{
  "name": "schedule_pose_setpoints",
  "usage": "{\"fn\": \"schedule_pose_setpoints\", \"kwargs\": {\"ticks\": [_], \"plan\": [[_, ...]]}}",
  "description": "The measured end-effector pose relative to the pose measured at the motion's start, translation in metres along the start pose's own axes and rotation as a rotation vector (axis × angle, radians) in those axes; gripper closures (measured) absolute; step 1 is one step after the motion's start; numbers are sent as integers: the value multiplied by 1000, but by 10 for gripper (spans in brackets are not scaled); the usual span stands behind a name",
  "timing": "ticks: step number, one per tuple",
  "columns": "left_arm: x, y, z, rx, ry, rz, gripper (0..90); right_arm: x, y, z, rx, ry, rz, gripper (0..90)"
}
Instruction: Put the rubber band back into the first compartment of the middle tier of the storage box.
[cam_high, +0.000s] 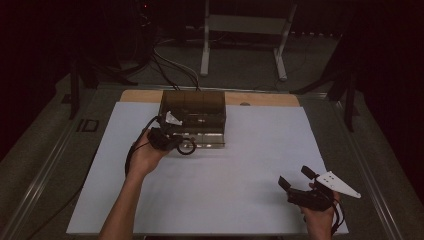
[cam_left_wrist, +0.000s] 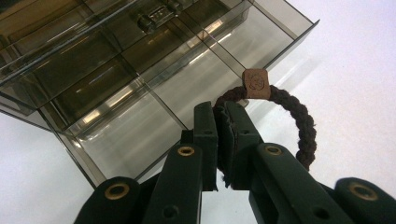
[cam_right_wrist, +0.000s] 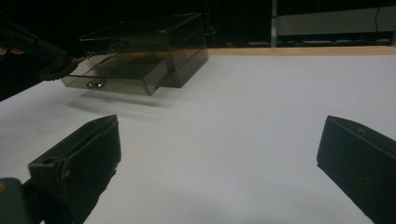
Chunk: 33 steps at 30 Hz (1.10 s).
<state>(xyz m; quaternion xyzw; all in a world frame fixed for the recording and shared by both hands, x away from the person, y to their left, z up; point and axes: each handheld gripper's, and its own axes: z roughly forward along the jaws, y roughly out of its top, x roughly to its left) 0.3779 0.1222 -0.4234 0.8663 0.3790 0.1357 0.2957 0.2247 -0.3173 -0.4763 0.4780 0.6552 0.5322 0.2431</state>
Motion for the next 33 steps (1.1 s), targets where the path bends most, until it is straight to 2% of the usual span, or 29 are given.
{"fn": "schedule_pose_setpoints", "kwargs": {"ticks": [33], "plan": [[18, 3, -3, -8, 59, -55, 867, 0, 0, -1, -1, -3, 3, 0]]}}
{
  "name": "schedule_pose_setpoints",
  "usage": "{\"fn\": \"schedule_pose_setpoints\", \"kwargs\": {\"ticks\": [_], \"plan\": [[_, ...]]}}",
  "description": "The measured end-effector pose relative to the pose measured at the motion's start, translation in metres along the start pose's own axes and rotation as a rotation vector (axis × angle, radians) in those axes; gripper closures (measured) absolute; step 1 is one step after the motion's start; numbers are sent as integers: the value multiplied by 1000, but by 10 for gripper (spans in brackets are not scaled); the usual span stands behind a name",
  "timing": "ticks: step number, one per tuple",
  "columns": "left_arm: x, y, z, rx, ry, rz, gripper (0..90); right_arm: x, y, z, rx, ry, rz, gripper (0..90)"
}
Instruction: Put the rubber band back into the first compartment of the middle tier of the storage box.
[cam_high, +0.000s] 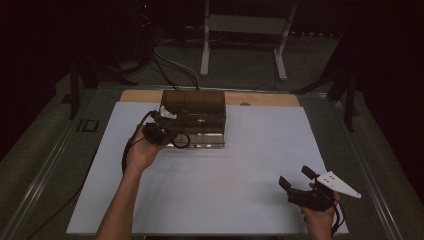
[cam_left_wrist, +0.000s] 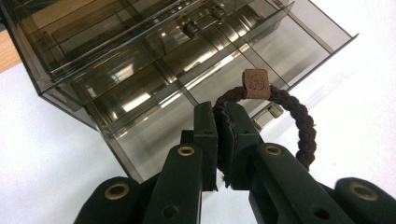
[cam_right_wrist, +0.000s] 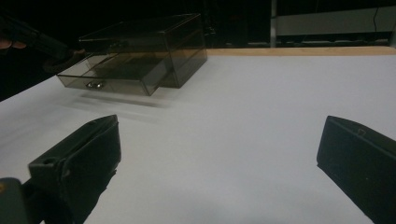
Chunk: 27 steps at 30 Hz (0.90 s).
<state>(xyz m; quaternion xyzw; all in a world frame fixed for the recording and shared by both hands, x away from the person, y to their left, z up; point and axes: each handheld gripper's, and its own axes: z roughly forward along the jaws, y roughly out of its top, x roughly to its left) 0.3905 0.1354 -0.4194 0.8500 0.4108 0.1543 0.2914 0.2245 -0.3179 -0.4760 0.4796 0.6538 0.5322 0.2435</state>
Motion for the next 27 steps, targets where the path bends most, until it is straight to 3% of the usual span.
{"fn": "schedule_pose_setpoints", "kwargs": {"ticks": [27], "plan": [[17, -2, -2, 1, 35, -45, 867, 0, 0, 0, 1, -1, 0, 0]]}}
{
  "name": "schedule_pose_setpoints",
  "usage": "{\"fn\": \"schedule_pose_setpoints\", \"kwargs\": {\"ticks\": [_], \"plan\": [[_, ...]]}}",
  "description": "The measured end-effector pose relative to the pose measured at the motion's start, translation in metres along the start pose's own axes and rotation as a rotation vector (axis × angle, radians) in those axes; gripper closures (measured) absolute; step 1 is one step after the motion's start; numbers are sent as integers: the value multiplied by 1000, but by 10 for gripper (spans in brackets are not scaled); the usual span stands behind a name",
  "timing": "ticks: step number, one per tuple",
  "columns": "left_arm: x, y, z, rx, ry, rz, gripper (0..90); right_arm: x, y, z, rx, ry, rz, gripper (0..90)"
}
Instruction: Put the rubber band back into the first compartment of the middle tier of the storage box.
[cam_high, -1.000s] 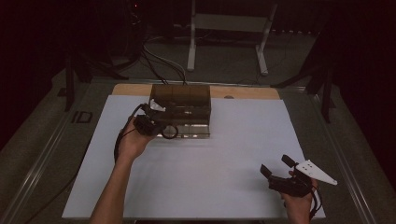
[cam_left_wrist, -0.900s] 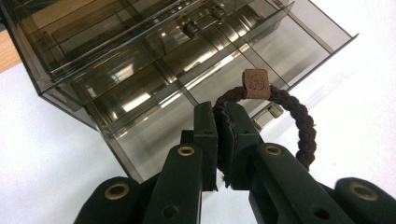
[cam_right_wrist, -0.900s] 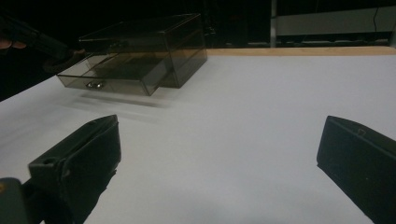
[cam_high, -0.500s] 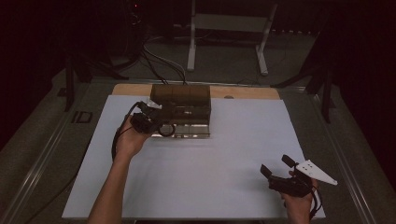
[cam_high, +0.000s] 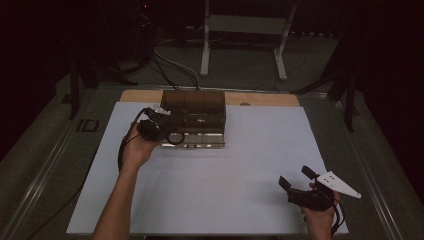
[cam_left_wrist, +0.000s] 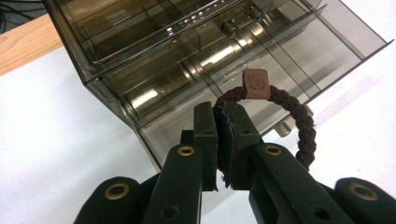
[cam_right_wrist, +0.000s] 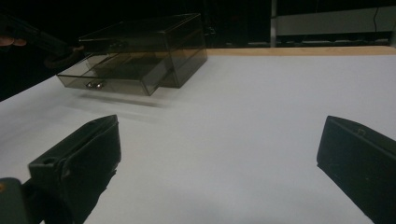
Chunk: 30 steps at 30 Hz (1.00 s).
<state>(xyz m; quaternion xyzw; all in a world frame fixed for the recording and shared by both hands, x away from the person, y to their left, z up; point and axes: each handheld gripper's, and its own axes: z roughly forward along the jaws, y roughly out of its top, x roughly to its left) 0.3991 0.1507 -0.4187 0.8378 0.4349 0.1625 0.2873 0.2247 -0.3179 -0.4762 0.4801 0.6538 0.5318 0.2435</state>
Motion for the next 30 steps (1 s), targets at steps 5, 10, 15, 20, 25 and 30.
{"fn": "schedule_pose_setpoints", "kwargs": {"ticks": [5, 10, 15, 20, 25, 30], "plan": [[2, 0, 0, 1, 0, -4, 867, 0, 0, 0, 0, 1, -1, 0], [5, 0, 1, 0, 4, -13, 867, 0, 0, 0, 0, 1, 0, 0], [7, -1, 1, -1, 8, -16, 867, 0, 0, 0, 0, 0, -1, 0], [9, -1, 2, 0, 11, -23, 867, 0, 0, 0, -1, 0, -1, 0], [11, -1, 4, 1, 18, -26, 867, 0, 0, 0, -1, 0, 0, 0], [12, -1, 6, 9, 27, -26, 867, 0, 0, 0, -1, 0, 0, 0]]}}
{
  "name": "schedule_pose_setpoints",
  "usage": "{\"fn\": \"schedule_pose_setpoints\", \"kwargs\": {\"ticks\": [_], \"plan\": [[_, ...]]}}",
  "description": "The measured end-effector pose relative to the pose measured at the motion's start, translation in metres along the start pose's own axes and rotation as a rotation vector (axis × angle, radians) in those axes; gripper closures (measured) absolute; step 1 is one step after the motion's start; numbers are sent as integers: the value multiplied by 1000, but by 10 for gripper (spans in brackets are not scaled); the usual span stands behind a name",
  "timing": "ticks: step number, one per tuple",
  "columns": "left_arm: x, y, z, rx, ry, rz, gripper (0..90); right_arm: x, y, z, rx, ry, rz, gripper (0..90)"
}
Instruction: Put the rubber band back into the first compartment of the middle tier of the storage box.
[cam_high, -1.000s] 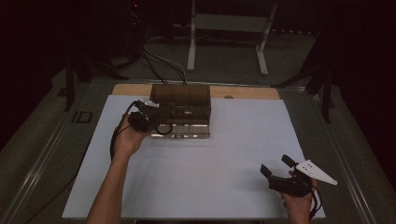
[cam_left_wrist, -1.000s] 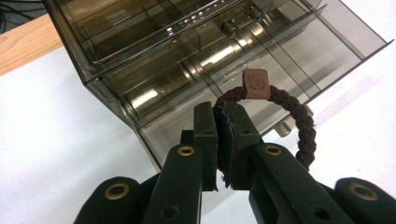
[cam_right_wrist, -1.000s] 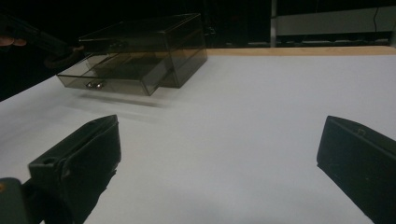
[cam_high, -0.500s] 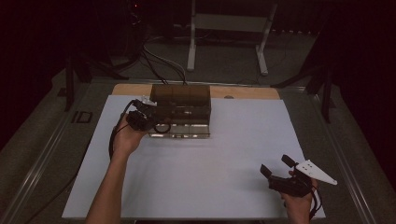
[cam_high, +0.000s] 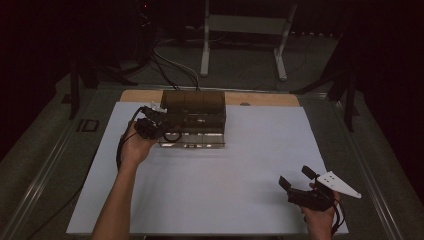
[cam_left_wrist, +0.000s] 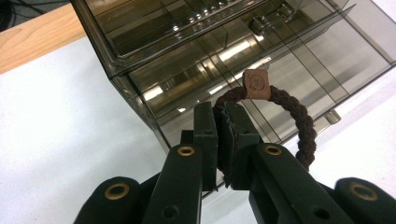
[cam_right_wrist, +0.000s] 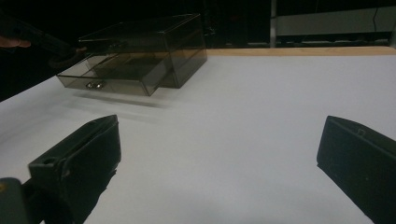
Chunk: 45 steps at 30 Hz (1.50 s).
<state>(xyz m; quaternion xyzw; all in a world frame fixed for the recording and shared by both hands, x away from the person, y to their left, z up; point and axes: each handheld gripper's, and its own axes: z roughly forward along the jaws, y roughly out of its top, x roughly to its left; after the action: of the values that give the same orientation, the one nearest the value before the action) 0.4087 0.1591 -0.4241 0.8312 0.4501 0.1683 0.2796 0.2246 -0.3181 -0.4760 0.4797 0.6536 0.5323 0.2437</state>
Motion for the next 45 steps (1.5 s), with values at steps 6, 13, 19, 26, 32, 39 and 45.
{"fn": "schedule_pose_setpoints", "kwargs": {"ticks": [6, 13, 19, 26, 32, 39, 45], "plan": [[2, 0, 2, 6, 15, -4, 867, 0, 0, 0, -1, -1, 1, 0], [6, -1, 4, 10, 24, -18, 867, 0, 0, 0, 0, 0, 0, 0], [7, -1, 6, 11, 32, -23, 867, 0, 0, 0, 1, 0, 1, 0], [7, -1, 9, 16, 41, -29, 867, 0, 0, 0, 0, 0, 1, 0], [6, 0, 13, 16, 53, -29, 867, 0, 0, 0, 0, 0, 1, 0], [5, 0, 16, 21, 56, -29, 867, 0, 0, 0, 0, 0, 1, 0], [7, -1, 19, 26, 61, -36, 866, 0, 0, 0, 0, 1, 0, 0]]}}
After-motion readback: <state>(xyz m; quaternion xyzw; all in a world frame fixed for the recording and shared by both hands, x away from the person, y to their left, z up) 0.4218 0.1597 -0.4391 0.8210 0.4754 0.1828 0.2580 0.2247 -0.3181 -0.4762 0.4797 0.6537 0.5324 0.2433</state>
